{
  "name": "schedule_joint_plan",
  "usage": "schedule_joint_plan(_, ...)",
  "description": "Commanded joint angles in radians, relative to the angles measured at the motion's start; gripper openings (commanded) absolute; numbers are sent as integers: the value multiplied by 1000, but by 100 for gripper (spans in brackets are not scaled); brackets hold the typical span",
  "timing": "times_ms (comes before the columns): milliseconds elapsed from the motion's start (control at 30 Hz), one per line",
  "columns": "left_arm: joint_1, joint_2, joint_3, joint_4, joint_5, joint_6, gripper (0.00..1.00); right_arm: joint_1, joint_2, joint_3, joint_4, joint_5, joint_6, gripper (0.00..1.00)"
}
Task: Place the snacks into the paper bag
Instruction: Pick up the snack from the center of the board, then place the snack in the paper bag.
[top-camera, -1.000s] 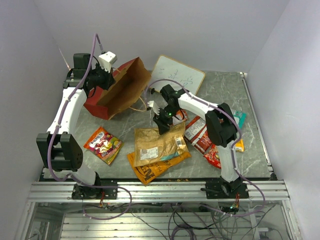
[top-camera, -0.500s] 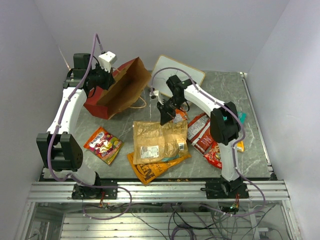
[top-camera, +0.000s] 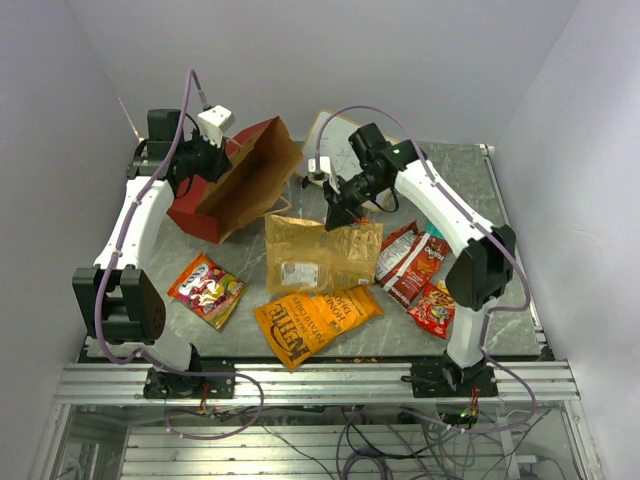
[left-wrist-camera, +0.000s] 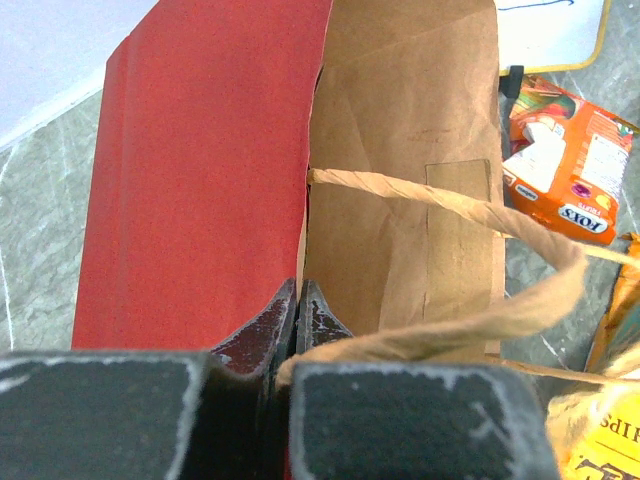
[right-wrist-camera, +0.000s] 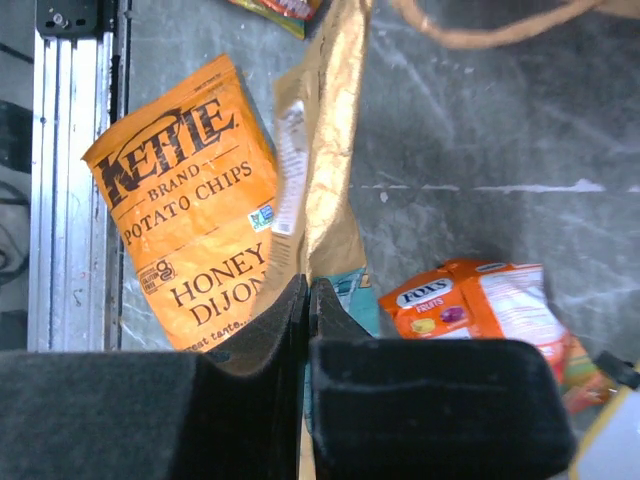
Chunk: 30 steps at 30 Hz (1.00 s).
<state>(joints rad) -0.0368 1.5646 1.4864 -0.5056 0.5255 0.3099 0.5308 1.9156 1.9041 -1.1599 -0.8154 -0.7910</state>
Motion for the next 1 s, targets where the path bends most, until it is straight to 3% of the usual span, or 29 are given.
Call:
schedule_joint_plan(0,-14,-42,5,11,73,18,7,-2,-93,55,-19,-17,-36,0)
schedule_joint_plan(333,-17,-31,51,-46,129,21,7,0,-209,164,-32,15,-86,0)
schedule_joint_plan(600,-41,-6,68,-32,155,-37,7,0,-339,195,121,28,-14,0)
schedule_joint_plan(967,-89,15,100,-80,217,-134,7,1,-305,326,274,46,114,0)
